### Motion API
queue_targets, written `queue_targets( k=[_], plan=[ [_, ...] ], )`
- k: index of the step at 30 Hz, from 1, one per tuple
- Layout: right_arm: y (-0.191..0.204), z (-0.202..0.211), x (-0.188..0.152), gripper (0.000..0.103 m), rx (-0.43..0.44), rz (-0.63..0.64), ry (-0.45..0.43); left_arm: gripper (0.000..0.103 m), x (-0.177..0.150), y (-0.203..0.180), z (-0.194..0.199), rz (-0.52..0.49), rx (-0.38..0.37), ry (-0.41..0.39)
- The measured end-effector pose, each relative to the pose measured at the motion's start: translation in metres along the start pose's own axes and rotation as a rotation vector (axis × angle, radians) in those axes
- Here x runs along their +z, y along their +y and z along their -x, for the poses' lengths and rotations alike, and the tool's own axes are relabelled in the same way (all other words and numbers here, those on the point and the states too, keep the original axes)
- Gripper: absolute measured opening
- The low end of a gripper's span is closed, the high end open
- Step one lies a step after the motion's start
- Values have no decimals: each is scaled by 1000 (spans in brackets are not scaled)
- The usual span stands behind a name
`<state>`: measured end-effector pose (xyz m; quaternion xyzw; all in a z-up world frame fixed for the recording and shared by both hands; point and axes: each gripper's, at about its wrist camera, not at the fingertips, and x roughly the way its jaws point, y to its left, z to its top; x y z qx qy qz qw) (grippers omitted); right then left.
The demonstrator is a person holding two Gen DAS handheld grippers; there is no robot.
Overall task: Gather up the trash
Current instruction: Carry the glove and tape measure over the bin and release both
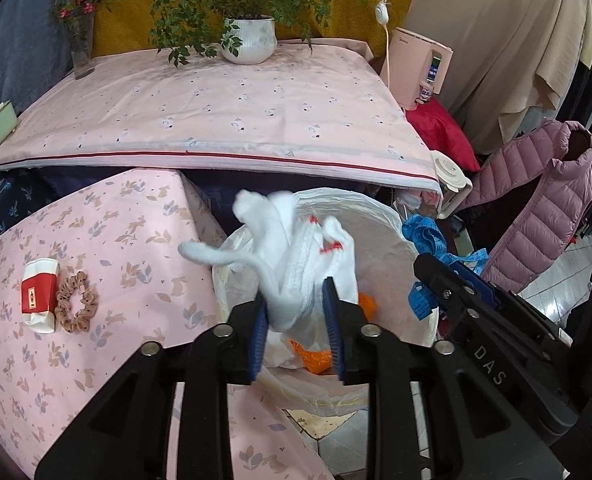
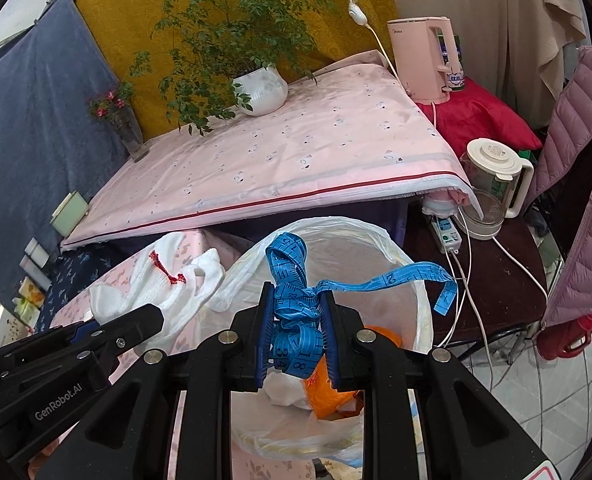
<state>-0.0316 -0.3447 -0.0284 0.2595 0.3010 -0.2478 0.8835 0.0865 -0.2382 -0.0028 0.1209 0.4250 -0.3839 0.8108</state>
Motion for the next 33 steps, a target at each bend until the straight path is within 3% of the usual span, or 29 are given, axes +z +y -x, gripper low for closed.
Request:
queue_targets(
  k=[2, 3, 30, 33],
  plan=[
    [1, -1, -1, 21, 0, 2, 2, 54, 0, 2, 1, 10, 12, -7],
    [1, -1, -1, 21, 0, 3, 3, 57, 0, 3, 2, 16, 23, -19],
    [32, -13, -2, 22, 23, 69, 29, 59, -9, 49, 10, 117, 89, -33],
    [36, -14, -3, 23, 19, 69, 23, 68, -11, 57, 12, 141, 103, -42]
  ],
)
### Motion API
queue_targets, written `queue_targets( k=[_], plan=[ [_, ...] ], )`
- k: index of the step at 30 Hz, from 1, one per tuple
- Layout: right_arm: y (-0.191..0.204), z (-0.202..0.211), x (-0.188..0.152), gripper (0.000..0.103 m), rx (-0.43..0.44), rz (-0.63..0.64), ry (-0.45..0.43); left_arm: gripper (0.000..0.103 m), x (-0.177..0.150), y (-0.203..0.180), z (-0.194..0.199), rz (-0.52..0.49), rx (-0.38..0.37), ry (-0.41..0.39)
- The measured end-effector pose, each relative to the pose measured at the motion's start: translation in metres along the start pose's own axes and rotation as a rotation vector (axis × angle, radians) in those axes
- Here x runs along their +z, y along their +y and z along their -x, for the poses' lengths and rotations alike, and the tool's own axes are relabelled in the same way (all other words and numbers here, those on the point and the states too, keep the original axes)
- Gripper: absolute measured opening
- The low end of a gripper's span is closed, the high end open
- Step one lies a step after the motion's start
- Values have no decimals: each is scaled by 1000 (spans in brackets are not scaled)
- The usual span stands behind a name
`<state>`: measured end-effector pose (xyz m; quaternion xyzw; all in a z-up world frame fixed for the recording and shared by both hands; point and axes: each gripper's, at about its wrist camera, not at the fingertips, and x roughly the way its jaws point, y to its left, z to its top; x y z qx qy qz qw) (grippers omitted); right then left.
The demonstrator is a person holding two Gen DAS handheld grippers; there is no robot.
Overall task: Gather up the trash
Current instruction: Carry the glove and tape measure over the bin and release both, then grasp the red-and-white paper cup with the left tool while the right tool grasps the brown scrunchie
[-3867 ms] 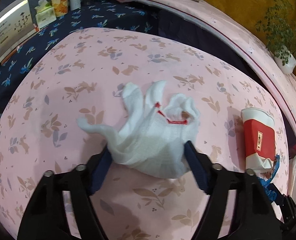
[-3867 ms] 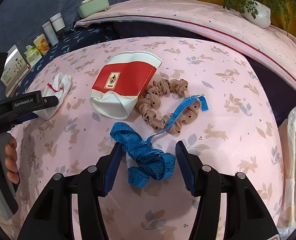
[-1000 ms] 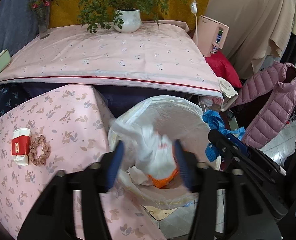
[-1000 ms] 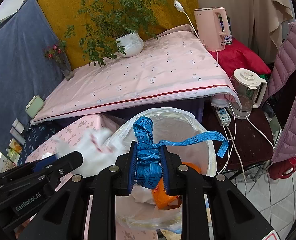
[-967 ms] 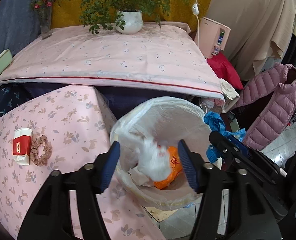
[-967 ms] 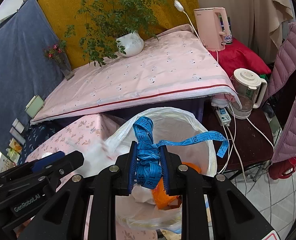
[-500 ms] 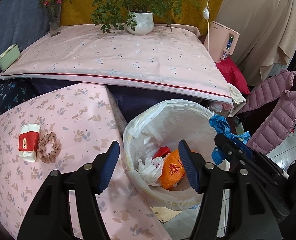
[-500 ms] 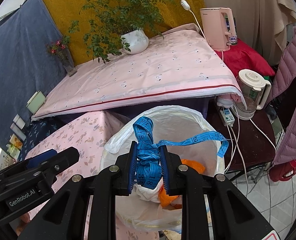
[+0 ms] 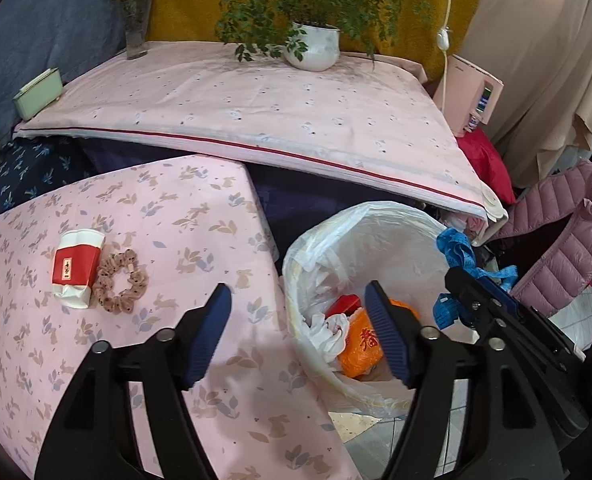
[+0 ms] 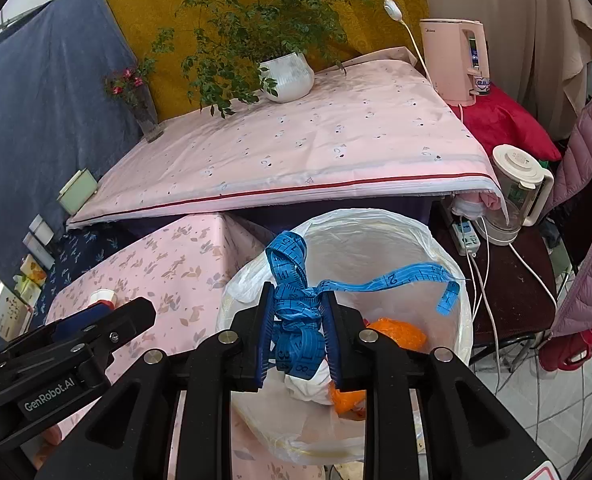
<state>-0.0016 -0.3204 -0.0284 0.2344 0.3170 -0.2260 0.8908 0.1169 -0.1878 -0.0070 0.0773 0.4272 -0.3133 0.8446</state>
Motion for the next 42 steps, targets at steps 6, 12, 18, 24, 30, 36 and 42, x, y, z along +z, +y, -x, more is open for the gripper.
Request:
queue_targets(
  k=[6, 12, 18, 24, 30, 36, 42],
  plan=[
    [9, -1, 0, 36, -3, 7, -6, 69, -2, 18, 1, 43, 19, 0],
    [21, -1, -1, 39, 4, 26, -4, 69, -4, 33, 1, 72, 27, 2],
    [36, -5, -4, 40, 14, 50, 11, 70, -8, 46, 1, 92, 42, 4],
    [53, -9, -7, 40, 26, 82, 25, 74, -11, 62, 2, 126, 63, 1],
    [71, -14, -11, 41, 41, 116, 39, 75, -14, 80, 3, 152, 77, 3],
    [89, -19, -14, 45, 52, 147, 47, 75, -17, 99, 5, 187, 95, 4],
    [108, -23, -16, 46, 66, 175, 55, 75, -20, 119, 6, 218, 117, 7]
  ],
)
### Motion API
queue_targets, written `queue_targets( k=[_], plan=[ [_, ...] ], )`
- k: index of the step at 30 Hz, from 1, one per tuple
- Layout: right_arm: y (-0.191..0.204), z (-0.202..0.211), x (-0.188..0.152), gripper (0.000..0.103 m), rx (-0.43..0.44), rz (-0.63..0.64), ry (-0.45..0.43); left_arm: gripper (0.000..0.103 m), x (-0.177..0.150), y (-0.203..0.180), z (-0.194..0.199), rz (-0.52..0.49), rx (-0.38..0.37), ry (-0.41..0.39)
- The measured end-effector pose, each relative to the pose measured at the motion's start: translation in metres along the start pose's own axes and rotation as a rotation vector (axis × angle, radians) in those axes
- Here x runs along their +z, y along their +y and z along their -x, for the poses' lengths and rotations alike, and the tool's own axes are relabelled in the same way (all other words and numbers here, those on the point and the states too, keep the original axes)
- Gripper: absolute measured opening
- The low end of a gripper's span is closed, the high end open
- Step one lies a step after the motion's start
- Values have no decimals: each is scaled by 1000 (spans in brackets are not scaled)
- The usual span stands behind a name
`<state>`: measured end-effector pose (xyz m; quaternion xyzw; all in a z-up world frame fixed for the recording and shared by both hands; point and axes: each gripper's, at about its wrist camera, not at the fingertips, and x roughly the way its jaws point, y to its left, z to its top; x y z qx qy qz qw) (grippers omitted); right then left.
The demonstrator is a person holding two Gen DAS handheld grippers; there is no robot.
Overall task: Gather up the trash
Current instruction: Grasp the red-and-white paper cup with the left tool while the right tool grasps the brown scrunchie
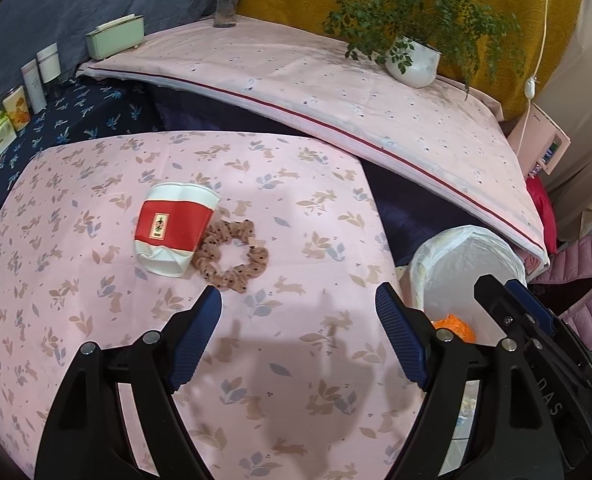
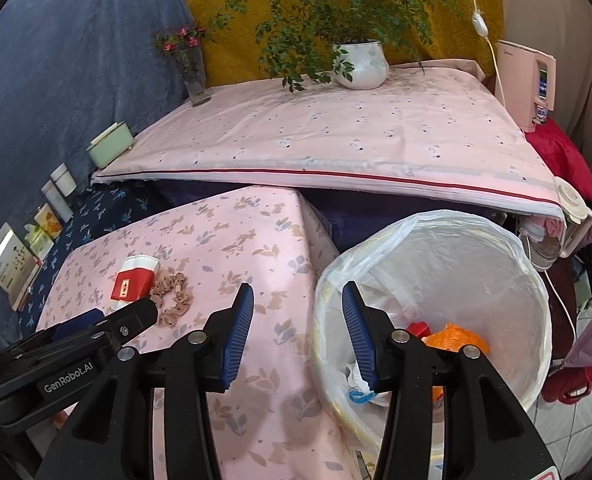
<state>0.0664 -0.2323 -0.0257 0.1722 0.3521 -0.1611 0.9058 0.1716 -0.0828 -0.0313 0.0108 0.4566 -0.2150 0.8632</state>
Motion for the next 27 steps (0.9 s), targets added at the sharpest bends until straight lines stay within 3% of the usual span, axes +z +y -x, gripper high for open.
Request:
queue_targets(
  k=[16, 27],
  plan=[
    [54, -31, -11, 49, 53, 86, 72, 81, 0, 85, -20, 149, 74, 45],
    [104, -81, -21, 50, 110, 134, 162, 81, 23, 133, -47, 233, 91, 80]
  ],
)
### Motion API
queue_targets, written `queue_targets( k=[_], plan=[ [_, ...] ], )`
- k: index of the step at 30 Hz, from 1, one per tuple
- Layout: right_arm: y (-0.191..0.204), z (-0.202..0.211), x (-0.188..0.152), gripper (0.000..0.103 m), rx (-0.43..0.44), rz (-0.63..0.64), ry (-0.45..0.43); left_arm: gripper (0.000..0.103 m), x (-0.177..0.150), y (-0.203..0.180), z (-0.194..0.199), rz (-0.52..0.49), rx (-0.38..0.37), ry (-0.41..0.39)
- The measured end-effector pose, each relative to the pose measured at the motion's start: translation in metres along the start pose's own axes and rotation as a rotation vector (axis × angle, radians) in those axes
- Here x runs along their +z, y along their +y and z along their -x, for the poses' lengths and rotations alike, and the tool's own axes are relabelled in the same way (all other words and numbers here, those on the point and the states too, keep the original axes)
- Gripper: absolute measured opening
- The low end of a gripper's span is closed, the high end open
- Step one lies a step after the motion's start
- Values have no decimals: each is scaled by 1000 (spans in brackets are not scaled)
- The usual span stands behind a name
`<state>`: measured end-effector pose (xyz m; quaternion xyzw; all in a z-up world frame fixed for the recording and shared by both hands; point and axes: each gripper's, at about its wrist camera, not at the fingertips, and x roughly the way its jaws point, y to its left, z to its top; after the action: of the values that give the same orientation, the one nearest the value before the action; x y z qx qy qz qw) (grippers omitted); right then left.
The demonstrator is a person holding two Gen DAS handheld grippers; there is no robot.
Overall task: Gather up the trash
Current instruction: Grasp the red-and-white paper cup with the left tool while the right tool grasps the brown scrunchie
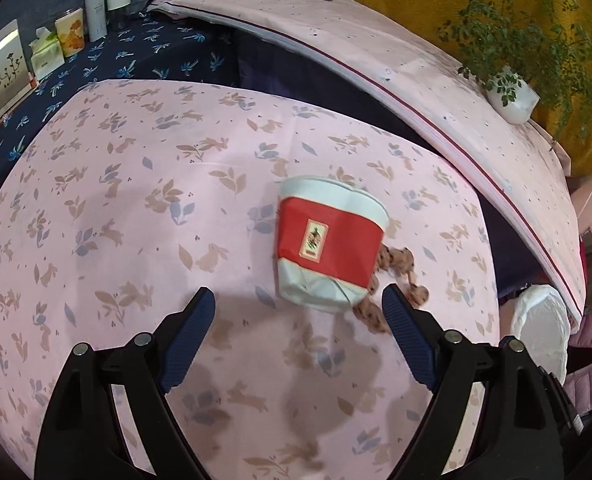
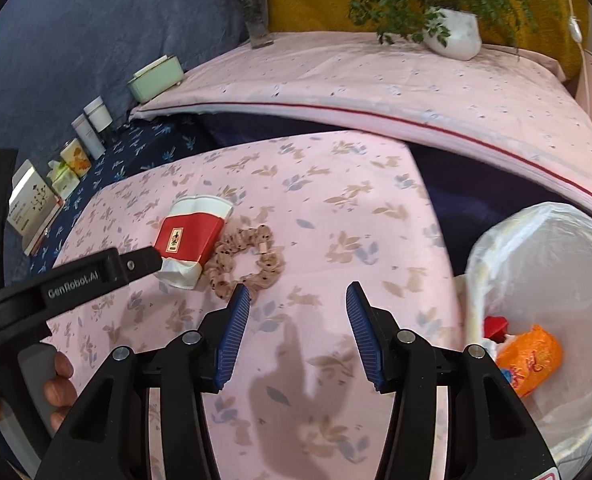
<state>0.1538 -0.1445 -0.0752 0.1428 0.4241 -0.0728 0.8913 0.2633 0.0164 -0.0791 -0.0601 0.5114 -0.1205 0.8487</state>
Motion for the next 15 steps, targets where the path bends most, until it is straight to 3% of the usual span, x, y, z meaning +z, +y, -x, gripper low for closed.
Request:
queue_targets(
  k=[15],
  plan=[
    [13, -68, 19, 48, -7, -20, 79, 80, 18, 2, -51, 6, -19, 72]
  ],
)
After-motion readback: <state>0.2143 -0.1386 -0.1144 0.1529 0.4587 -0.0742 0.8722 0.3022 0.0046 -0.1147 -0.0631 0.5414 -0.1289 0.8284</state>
